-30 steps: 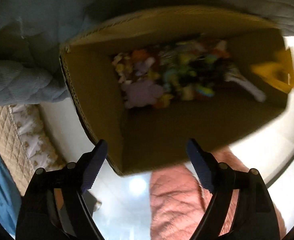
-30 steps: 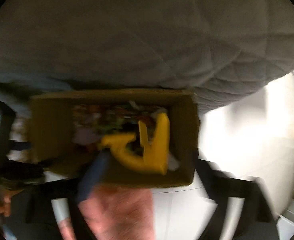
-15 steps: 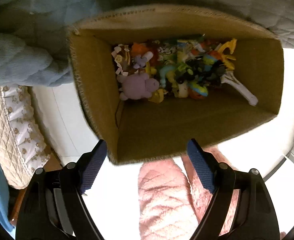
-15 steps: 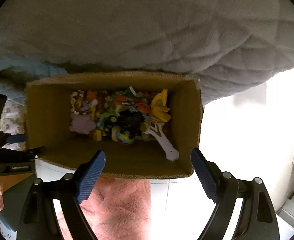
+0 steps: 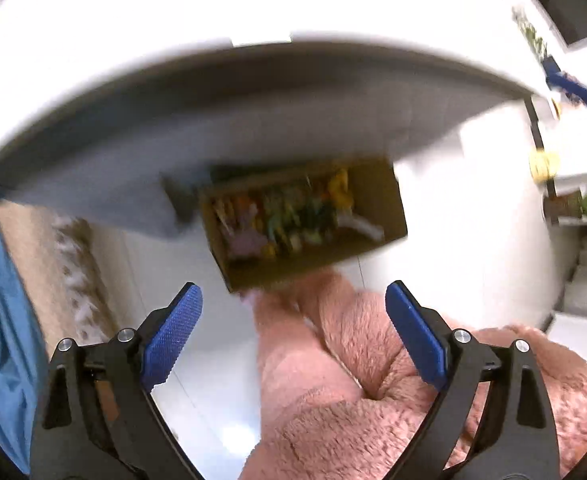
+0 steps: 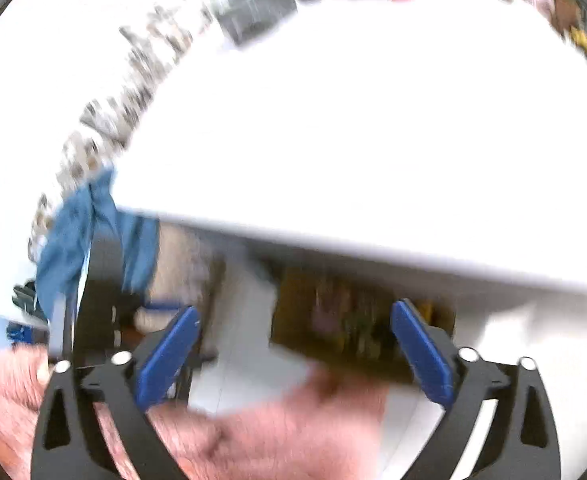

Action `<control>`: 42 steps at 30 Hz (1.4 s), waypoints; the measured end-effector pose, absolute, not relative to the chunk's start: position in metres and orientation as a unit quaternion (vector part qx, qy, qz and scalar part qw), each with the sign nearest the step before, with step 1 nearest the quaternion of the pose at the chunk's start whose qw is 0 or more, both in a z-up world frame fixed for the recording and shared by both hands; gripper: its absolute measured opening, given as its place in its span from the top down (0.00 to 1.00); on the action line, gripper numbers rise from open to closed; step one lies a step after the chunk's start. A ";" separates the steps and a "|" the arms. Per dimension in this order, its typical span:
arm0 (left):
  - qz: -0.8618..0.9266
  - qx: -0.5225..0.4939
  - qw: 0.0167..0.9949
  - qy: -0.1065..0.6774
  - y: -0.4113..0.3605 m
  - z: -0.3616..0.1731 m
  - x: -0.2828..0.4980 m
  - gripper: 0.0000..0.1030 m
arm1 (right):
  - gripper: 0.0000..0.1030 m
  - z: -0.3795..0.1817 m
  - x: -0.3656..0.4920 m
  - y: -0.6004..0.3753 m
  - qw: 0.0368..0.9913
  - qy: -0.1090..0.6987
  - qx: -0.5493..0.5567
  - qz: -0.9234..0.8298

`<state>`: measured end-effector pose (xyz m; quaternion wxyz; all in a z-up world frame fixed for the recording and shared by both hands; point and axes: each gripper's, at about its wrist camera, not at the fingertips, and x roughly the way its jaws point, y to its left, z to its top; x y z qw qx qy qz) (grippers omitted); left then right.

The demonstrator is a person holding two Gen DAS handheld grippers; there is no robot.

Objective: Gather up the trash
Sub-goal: 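Bring both open tools back up to the table, then grasp the red round toy figure with blue ears with the right tool, then grasp the yellow snack bag and white tissue with the left tool while the right tool holds the figure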

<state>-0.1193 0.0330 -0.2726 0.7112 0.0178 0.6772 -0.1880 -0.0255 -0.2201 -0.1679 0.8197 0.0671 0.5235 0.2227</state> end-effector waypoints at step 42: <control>-0.229 -0.142 0.811 0.519 -0.024 -0.177 0.136 0.12 | 0.53 -0.182 0.142 -0.334 0.858 0.485 0.131 0.111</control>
